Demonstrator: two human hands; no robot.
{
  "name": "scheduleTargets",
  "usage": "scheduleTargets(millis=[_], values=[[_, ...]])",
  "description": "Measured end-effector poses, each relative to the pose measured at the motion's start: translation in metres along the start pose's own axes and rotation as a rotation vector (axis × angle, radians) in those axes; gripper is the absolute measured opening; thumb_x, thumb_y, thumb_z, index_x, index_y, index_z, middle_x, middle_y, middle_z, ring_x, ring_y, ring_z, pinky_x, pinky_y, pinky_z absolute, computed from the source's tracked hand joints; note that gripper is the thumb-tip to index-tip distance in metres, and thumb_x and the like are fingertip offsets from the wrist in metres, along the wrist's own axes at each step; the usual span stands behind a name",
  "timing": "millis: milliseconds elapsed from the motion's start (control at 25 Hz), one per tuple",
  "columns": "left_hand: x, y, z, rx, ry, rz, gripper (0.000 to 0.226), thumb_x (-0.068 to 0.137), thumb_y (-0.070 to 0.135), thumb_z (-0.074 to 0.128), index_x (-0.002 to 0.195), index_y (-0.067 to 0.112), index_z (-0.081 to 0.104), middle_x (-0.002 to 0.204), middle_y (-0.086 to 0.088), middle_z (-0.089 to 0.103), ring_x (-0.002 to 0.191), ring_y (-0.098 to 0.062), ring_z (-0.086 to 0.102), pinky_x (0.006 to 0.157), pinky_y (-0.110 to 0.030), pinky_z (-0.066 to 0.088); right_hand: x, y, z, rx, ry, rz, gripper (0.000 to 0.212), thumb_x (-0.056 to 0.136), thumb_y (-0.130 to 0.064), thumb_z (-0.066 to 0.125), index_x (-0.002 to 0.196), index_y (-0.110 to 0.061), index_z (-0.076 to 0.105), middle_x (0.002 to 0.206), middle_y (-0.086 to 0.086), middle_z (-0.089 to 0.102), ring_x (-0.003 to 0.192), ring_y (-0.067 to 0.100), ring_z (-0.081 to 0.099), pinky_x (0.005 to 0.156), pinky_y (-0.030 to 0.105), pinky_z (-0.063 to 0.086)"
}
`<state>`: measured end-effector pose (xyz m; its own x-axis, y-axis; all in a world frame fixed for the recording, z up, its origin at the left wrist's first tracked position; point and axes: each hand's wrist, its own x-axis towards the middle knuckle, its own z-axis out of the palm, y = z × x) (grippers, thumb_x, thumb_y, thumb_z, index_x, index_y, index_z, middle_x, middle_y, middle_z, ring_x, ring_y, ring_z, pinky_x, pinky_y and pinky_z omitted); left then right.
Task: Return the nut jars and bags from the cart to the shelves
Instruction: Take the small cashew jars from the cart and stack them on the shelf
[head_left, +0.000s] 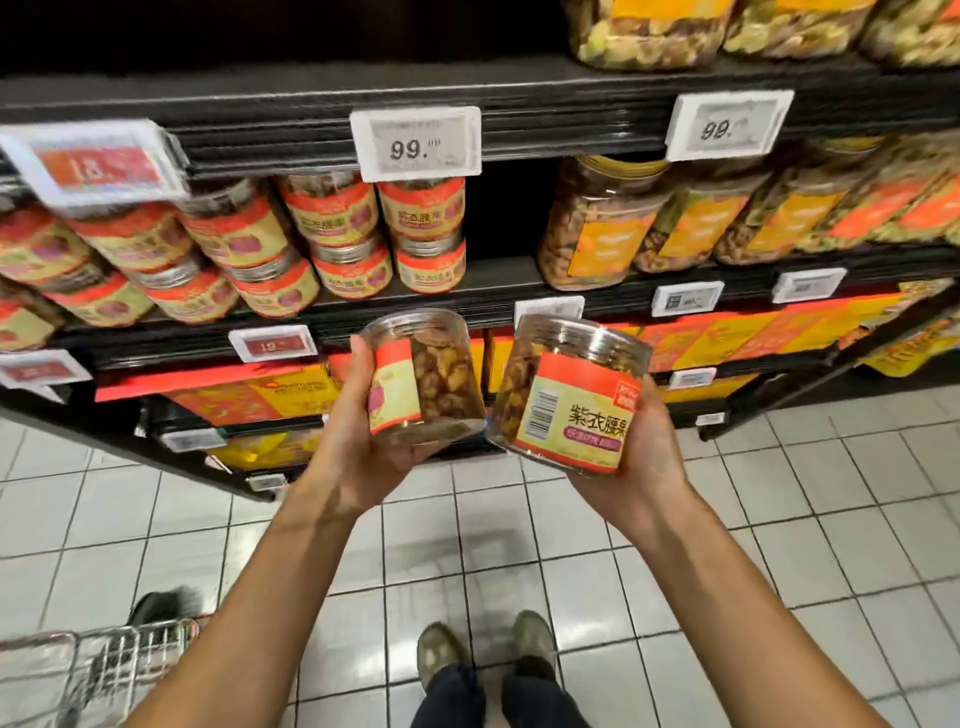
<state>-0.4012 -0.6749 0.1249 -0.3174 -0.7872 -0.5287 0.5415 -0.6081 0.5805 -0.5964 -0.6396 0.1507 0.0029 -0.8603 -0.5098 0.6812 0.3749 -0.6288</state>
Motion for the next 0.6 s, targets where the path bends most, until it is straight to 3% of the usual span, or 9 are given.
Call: scheduleTargets(millis=[80, 160, 320, 440, 520, 600], values=[[0.013, -0.004, 0.003, -0.038, 0.010, 0.040, 0.077, 0.058, 0.070, 0.054, 0.109, 0.015, 0.071, 0.120, -0.012, 0.066, 0.107, -0.028, 0.065, 0.082, -0.043, 0.057, 0.017, -0.004, -0.003, -0.026, -0.015, 0.014, 0.038, 0.078, -0.051, 0.048, 0.074, -0.024, 0.074, 0.081, 0.003, 0.073, 0.075, 0.021, 0.071, 0.066, 0.039, 0.058], [0.029, -0.002, 0.002, -0.036, 0.025, 0.095, 0.072, 0.059, 0.068, 0.054, 0.106, 0.016, 0.073, 0.115, -0.009, 0.069, 0.104, -0.026, 0.067, 0.080, -0.040, 0.057, 0.036, -0.006, -0.007, -0.034, -0.041, 0.028, 0.040, 0.079, -0.052, 0.048, 0.067, -0.024, 0.074, 0.076, 0.001, 0.073, 0.072, 0.019, 0.071, 0.064, 0.036, 0.058], [0.055, -0.001, -0.011, -0.013, 0.040, 0.244, 0.071, 0.069, 0.061, 0.057, 0.123, 0.016, 0.062, 0.126, -0.009, 0.063, 0.117, -0.025, 0.059, 0.100, -0.044, 0.047, 0.069, -0.003, -0.006, -0.016, -0.115, 0.056, 0.056, 0.093, -0.048, 0.036, 0.058, -0.023, 0.072, 0.068, -0.001, 0.071, 0.064, 0.016, 0.070, 0.057, 0.031, 0.057], [0.060, 0.001, -0.023, 0.064, 0.056, 0.321, 0.066, 0.068, 0.063, 0.056, 0.114, 0.018, 0.067, 0.119, -0.009, 0.067, 0.114, -0.027, 0.060, 0.105, -0.049, 0.041, 0.086, 0.005, -0.001, -0.037, -0.183, 0.071, 0.058, 0.093, -0.050, 0.034, 0.058, -0.023, 0.072, 0.067, -0.003, 0.071, 0.064, 0.015, 0.070, 0.059, 0.031, 0.057], [0.060, 0.002, -0.025, 0.139, 0.110, 0.402, 0.066, 0.062, 0.067, 0.059, 0.106, 0.019, 0.071, 0.112, -0.007, 0.070, 0.110, -0.025, 0.063, 0.098, -0.046, 0.048, 0.092, 0.012, 0.003, -0.012, -0.218, 0.080, 0.058, 0.094, -0.049, 0.035, 0.058, -0.023, 0.072, 0.066, -0.003, 0.071, 0.063, 0.015, 0.070, 0.058, 0.030, 0.057], [0.064, 0.001, -0.029, 0.184, 0.217, 0.550, 0.058, 0.062, 0.060, 0.069, 0.103, 0.019, 0.069, 0.104, -0.004, 0.073, 0.099, -0.020, 0.068, 0.082, -0.035, 0.056, 0.099, 0.020, 0.004, -0.001, -0.234, 0.080, 0.059, 0.094, -0.048, 0.034, 0.057, -0.023, 0.072, 0.066, -0.003, 0.071, 0.064, 0.015, 0.070, 0.059, 0.031, 0.057]])
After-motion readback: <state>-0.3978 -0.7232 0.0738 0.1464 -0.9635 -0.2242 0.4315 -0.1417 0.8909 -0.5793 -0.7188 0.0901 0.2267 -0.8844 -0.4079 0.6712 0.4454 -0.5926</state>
